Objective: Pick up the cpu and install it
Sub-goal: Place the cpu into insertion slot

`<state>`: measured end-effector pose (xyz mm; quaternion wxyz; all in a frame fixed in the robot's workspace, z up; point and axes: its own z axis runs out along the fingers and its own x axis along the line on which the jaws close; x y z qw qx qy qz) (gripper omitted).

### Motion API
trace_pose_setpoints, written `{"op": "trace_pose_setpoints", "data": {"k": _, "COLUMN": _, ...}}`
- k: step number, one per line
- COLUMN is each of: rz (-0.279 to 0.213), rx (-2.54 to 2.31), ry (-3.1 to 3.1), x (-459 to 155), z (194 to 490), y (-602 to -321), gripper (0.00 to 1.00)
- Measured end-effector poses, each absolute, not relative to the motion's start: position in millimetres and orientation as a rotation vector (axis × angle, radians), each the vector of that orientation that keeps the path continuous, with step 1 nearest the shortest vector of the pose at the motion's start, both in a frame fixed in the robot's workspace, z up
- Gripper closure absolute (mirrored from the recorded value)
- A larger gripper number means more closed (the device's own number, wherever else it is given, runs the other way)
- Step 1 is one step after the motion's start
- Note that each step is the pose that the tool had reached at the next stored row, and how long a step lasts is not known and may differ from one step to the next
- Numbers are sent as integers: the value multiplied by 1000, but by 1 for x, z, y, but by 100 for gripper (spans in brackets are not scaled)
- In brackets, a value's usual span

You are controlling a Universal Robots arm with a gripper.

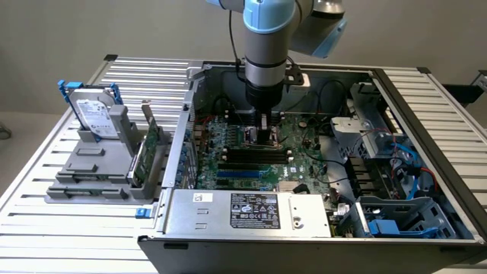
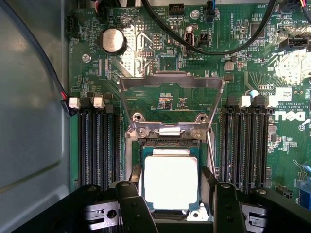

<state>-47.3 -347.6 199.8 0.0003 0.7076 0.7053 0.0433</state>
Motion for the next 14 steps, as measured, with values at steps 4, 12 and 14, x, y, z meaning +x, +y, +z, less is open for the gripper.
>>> {"op": "trace_pose_setpoints", "data": {"k": 4, "rz": 137, "rx": 2222, "ry": 2215, "x": -47, "z": 199, "y": -348, "gripper": 45}}
{"op": "trace_pose_setpoints", "data": {"k": 12, "rz": 136, "rx": 2223, "ry": 2214, "x": -47, "z": 198, "y": -347, "gripper": 45}}
{"op": "trace_pose_setpoints", "data": {"k": 14, "rz": 137, "rx": 2227, "ry": 2211, "x": -47, "z": 197, "y": -347, "gripper": 45}}
